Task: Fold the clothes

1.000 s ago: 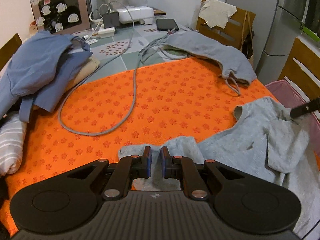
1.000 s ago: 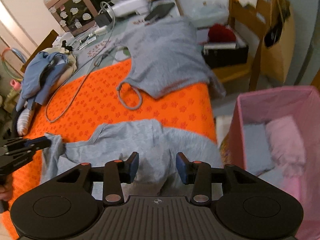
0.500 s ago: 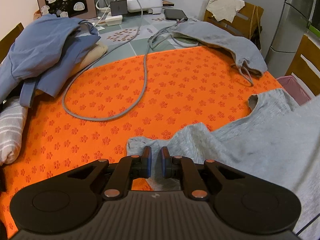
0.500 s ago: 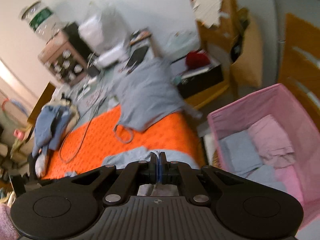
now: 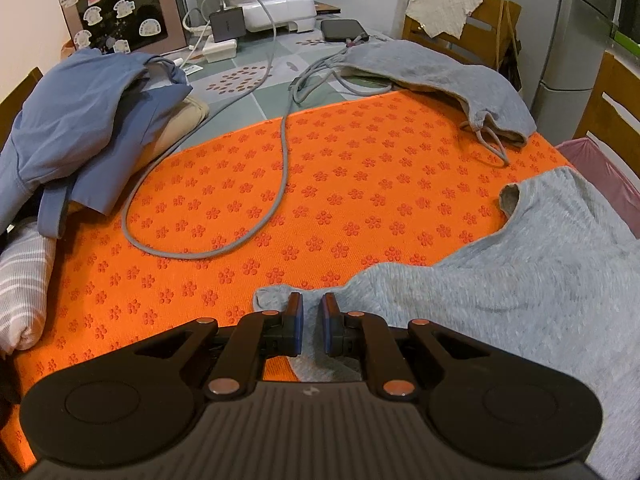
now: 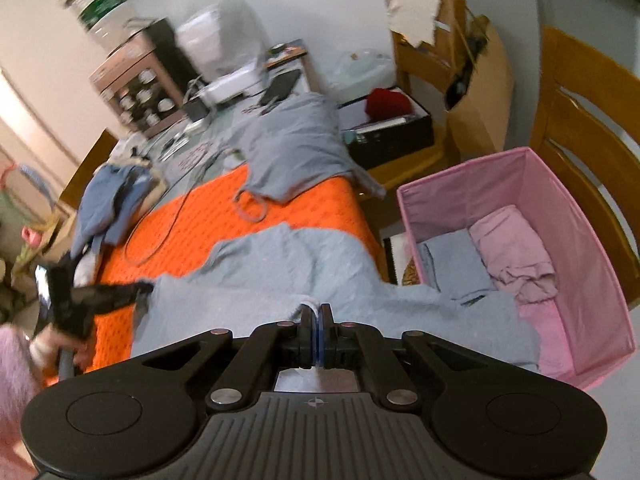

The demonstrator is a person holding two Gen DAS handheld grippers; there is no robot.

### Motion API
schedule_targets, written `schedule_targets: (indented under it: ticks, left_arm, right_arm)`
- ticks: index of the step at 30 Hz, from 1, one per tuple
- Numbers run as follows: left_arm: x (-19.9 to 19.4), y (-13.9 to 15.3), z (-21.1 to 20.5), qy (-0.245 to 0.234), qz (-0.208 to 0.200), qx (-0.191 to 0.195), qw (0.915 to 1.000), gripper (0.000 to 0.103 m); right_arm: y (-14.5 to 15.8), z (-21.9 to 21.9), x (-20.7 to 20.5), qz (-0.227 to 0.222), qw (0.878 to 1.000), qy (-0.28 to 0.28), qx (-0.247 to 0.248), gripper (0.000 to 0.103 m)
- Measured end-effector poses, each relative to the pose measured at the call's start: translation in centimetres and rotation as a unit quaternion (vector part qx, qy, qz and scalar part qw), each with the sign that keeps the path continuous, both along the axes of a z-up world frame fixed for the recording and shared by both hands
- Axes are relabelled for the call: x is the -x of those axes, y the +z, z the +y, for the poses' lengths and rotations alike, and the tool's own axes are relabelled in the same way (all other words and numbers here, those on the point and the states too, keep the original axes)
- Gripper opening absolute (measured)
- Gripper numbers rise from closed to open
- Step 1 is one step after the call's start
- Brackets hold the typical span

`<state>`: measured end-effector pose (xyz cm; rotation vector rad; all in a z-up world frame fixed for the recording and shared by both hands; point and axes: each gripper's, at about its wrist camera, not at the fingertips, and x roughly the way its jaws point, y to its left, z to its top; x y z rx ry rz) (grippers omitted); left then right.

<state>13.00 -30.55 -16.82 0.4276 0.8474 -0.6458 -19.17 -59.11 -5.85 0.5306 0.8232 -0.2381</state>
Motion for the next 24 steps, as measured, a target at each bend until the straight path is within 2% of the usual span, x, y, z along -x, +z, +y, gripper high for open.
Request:
schedule_targets:
  ticks: [8, 17, 24]
  left_arm:
    - [0.4, -0.2, 0.2, -0.003, -0.010, 0.005, 0.9999, 0.012]
    - [0.4, -0.3, 0.7, -0.016, -0.015, 0.013, 0.9997, 0.012]
    - [0.6, -0.4, 1.1, -0.041, -0.026, 0.020, 0.9986, 0.012]
  right_arm:
    - [1.2, 9.0, 3.6, -0.004, 0.998, 0.048, 0.034, 0.004]
    - [-3.0, 21.5, 6.1, 0.023, 0.994, 0.095, 0.038, 0.004]
    - [-4.4, 28.4, 7.0, 0.037, 0.995, 0.066, 0.063, 0.004]
